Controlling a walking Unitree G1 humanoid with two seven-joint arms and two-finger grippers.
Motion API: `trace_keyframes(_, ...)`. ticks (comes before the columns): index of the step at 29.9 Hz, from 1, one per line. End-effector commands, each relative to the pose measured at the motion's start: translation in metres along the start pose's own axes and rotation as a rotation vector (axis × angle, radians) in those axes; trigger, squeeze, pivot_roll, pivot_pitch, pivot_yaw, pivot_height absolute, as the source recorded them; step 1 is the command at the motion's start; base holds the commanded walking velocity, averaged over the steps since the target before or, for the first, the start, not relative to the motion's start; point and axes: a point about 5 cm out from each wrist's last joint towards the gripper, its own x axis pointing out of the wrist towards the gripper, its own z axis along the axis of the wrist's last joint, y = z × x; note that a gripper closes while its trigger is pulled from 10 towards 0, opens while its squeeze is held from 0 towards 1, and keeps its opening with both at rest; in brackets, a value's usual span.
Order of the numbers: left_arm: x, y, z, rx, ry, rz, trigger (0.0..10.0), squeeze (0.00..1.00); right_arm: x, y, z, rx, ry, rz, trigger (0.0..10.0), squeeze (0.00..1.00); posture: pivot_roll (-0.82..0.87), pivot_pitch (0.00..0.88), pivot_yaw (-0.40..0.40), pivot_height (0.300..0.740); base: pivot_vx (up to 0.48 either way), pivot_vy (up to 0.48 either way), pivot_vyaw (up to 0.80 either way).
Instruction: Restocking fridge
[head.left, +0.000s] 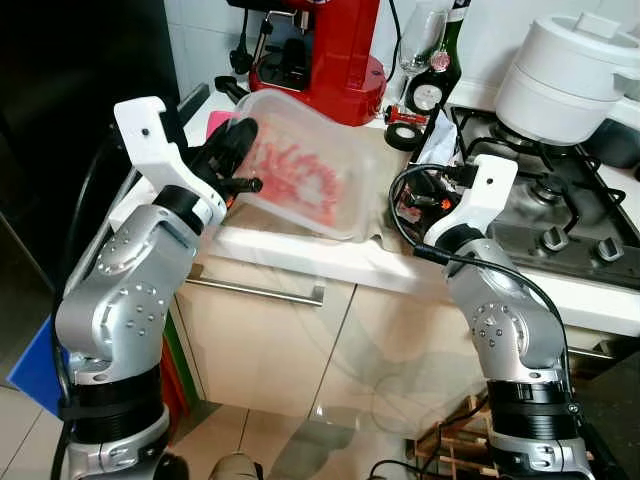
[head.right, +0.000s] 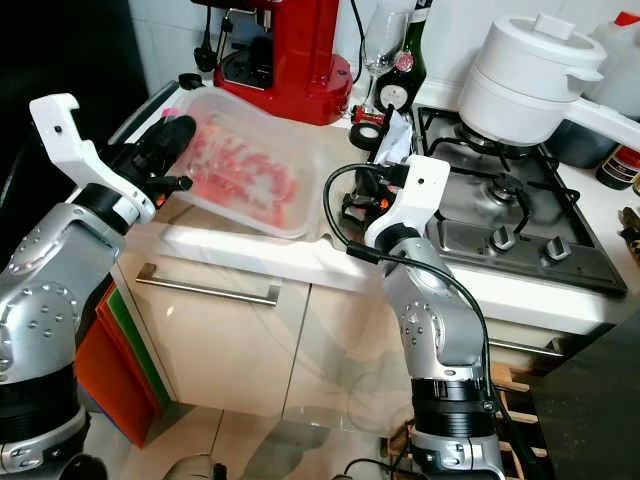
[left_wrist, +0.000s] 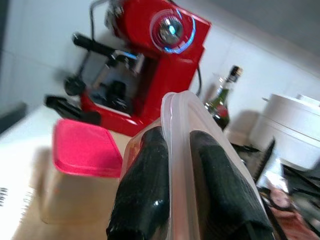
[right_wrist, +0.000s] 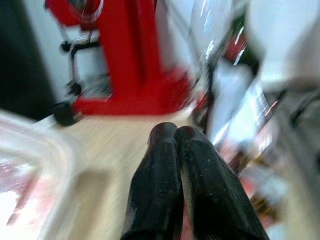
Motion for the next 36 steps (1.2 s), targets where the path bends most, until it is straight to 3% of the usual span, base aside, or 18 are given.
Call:
trace_keyframes(1, -0.001, 0.0, 0.004, 0.046, -0.034, 0.019, 8.0, 0.0, -0.004, -0.004, 0.012, -0.085, -0.089, -0.039, 10.0, 0.0, 0.1, 0.0, -0.116, 0.711, 0.0, 0.0, 0.0)
trace_keyframes(2, -0.001, 0.0, 0.006, 0.036, -0.05, 0.027, 10.0, 0.0, -0.006, -0.004, 0.015, -0.12, -0.117, -0.043, 10.0, 0.0, 0.1, 0.0, -0.115, 0.711, 0.0, 0.0, 0.0)
trace_keyframes(11, -0.001, -0.01, 0.017, 0.132, -0.13, 0.005, 10.0, 0.0, -0.016, 0.011, 0.015, -0.245, -0.2, -0.007, 10.0, 0.0, 0.11, 0.0, -0.112, 0.711, 0.0, 0.0, 0.0)
trace_keyframes(20, 0.001, -0.013, 0.012, 0.185, -0.125, 0.021, 10.0, 0.0, -0.022, 0.013, -0.004, -0.171, -0.122, -0.039, 10.0, 0.0, 0.11, 0.0, -0.112, 0.711, 0.0, 0.0, 0.0)
trace_keyframes(36, 0.005, -0.007, 0.004, 0.237, -0.109, 0.031, 10.0, 0.0, -0.018, 0.011, -0.012, -0.179, -0.107, -0.048, 10.0, 0.0, 0.11, 0.0, -0.108, 0.711, -0.237, 0.0, 0.0)
